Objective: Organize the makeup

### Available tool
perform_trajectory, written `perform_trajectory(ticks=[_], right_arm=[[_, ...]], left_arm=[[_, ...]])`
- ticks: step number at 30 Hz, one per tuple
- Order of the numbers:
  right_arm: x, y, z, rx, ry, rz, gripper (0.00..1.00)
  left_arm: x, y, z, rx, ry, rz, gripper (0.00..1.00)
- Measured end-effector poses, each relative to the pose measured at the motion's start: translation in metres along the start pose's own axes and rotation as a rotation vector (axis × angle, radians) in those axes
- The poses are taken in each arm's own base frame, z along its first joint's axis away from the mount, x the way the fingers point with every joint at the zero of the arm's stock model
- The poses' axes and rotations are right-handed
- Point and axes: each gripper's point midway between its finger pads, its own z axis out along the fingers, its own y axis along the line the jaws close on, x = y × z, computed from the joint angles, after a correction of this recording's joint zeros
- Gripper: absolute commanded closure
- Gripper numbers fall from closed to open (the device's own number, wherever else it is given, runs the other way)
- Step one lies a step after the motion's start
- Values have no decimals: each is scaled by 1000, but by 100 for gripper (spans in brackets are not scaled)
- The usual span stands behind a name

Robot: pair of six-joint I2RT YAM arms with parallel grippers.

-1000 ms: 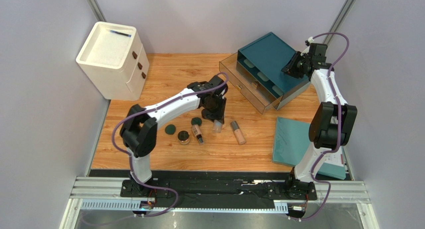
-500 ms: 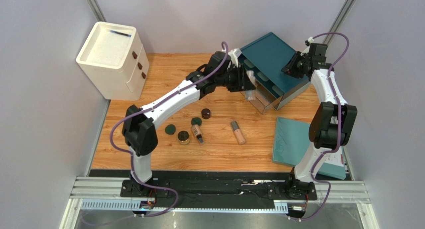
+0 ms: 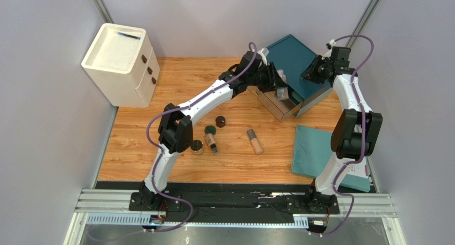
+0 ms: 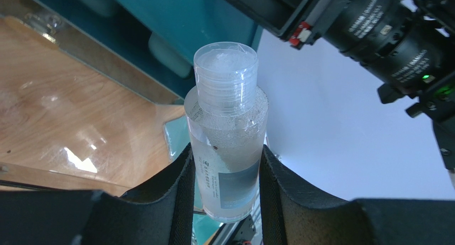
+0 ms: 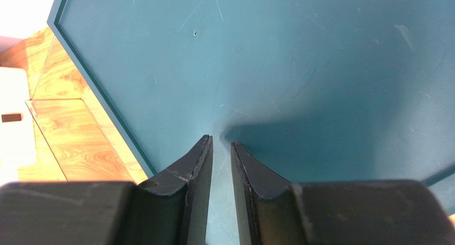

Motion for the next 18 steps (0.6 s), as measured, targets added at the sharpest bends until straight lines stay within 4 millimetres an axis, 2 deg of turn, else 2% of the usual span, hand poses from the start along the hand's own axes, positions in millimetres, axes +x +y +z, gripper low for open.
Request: perform_trajectory(ticks=[1,3,6,11,12,18], right_arm=[[0,0,0,0,0,0,72],[0,0,0,-2,0,-2,72],[0,0,0,-3,1,-2,72],[0,0,0,-3,1,-3,72],[0,0,0,-3,1,-3,72],[2,3,1,-20,8,-4,72]], left_arm=[[3,5,2,-11,9,-12,62],[7,10,3,-24,22,-24,59],[11,16,6,-33,34,-34,49],[14,22,12,-46,47,-43,40],[14,24,12,-50,48,-45,31],[6,31,10,-65,37,-50,30]])
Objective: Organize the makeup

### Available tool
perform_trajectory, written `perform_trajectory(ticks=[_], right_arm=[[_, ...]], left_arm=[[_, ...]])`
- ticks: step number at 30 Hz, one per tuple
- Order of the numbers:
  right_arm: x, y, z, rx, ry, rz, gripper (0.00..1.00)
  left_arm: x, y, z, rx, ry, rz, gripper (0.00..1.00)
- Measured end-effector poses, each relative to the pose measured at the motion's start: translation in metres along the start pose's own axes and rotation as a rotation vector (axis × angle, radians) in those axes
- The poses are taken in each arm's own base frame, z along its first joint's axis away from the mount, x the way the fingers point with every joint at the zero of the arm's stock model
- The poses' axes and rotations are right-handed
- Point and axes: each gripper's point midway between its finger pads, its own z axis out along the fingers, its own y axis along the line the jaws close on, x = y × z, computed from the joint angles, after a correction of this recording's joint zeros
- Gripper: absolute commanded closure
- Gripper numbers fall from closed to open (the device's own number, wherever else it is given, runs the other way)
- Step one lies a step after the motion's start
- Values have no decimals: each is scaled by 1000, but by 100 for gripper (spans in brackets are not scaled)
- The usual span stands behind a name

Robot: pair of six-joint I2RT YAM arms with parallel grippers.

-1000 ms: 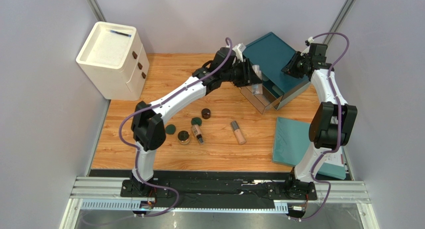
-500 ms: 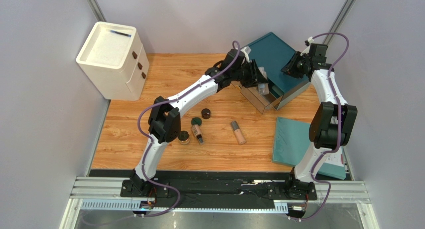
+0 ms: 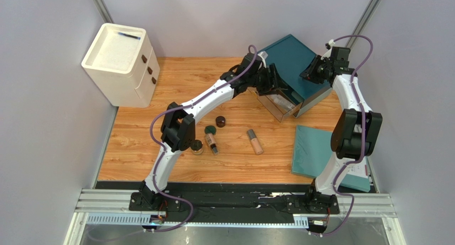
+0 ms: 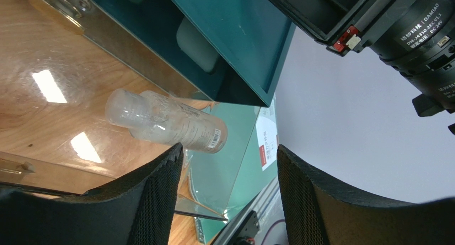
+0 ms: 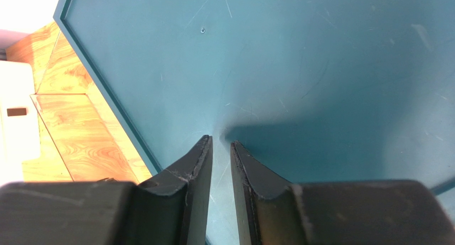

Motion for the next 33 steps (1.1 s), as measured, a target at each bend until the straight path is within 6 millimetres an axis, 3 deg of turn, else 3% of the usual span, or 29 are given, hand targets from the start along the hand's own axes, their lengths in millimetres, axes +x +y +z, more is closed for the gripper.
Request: perform_trajectory(ticks=[4,7,12,16,17,20,25,27,30,33], right_arm=[[0,0,0,-3,1,0,72],[1,0,0,-4,1,0,72],[1,0,1,-7,2,0,72],[1,0,1,-7,2,0,72],[1,0,1,-7,2,1,72],[1,0,1,-8,2,1,72],[3,-1,2,-9,6,2,72],[4,-2,2,-10,5,2,72],[5,-2,3,-15,4,2,73],[6,0,4,-30,4,1,72]], left_arm=[[-6,10,-6,-20,-6,1,31],[-6,24,-23,-60,-6,7,30],[-15,48,-87,-201,-12,64,28],[-8,73,-144,-350,-6,85,24],[1,86,-161,-407,10,75,24],[29,113,-182,-499,76,22,23],[110,187,-203,-672,277,-187,23],[136,207,-213,-738,340,-255,23],[153,219,-221,-794,381,-304,23],[154,222,-223,-812,379,-317,23]])
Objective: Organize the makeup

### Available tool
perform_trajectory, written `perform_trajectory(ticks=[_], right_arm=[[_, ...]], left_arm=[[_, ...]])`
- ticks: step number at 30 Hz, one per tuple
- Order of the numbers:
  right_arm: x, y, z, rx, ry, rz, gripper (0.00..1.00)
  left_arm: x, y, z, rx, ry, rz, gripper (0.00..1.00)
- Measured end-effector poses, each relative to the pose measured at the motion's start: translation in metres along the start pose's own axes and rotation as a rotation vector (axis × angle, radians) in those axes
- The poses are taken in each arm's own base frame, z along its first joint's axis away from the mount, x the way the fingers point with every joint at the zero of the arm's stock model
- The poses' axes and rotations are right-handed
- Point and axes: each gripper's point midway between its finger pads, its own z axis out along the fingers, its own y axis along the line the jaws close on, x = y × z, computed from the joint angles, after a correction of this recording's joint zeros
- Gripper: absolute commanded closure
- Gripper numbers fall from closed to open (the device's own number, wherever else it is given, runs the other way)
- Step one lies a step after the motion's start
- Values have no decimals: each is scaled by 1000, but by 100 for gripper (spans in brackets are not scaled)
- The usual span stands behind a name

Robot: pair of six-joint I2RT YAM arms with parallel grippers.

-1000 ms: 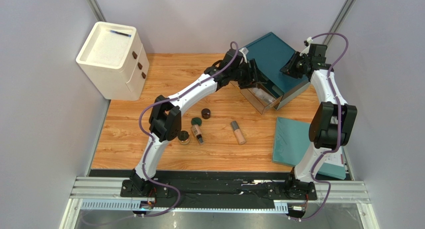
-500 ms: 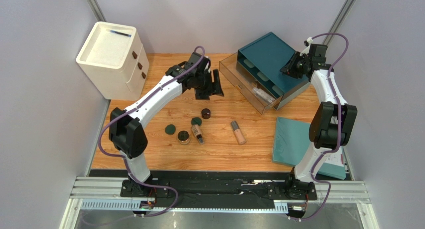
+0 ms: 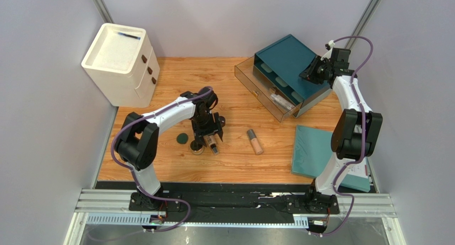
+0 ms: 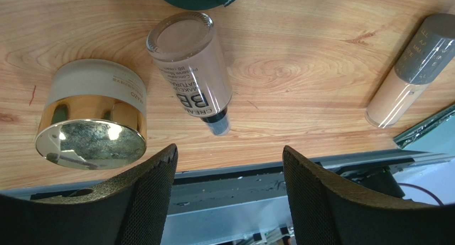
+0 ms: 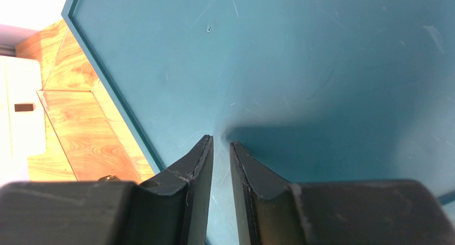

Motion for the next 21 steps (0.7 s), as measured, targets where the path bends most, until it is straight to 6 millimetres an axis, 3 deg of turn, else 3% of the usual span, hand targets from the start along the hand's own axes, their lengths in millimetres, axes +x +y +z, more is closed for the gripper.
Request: perform_trajectory(ticks=[7,11,21], right_arm=[[1,1,1,-11,1,0,73],[1,2,1,-21,0,-2,73],[1,2,2,-22,2,-2,73]], left_arm=[[-6,4,21,-57,31,-17,25],[-20,3,32,-107,25,-21,26],[-46,-4,25,-143,-66,-4,34]])
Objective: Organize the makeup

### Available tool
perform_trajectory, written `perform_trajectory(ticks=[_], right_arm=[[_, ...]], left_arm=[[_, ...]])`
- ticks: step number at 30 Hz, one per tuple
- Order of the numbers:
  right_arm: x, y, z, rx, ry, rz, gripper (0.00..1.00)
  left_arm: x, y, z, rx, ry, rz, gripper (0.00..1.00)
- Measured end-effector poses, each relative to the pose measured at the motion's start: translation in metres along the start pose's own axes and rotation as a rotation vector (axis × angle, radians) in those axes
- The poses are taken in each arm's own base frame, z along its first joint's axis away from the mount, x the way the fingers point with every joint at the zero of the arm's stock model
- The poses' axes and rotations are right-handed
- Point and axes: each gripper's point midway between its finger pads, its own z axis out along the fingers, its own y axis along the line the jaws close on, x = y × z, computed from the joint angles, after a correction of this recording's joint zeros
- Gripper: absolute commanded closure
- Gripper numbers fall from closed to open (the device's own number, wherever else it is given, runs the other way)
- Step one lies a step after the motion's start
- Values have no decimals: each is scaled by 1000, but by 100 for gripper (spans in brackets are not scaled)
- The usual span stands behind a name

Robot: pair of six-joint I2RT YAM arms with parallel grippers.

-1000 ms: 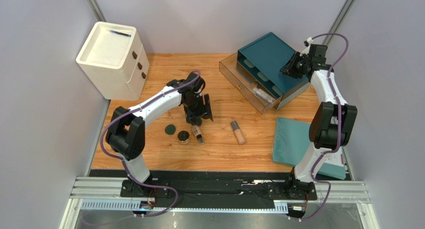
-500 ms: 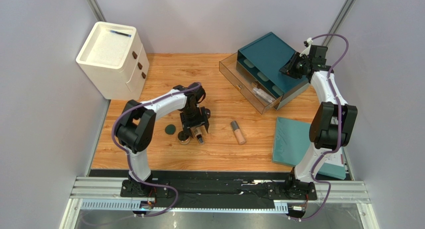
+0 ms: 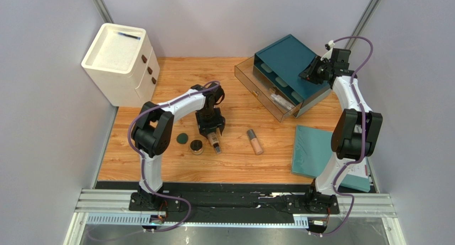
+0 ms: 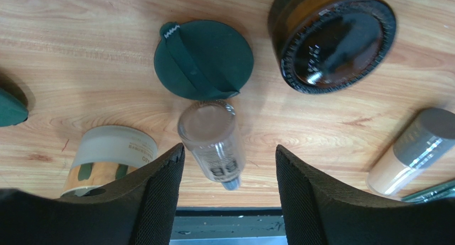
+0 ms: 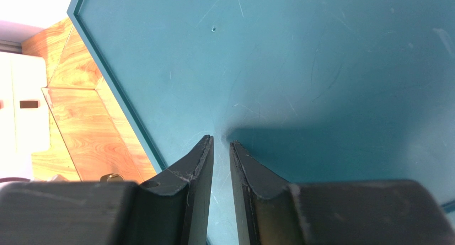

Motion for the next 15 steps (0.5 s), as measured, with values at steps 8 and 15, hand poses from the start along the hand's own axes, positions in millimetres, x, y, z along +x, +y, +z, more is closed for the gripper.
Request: perform_trajectory(ticks=[8,15], right_arm=[[1,-1,1,2,5,3,73],[1,2,2,-16,11,3,73]], left_arm=[[10,10,18,-38,47,13,46],[19,6,21,-32,61,71,100]])
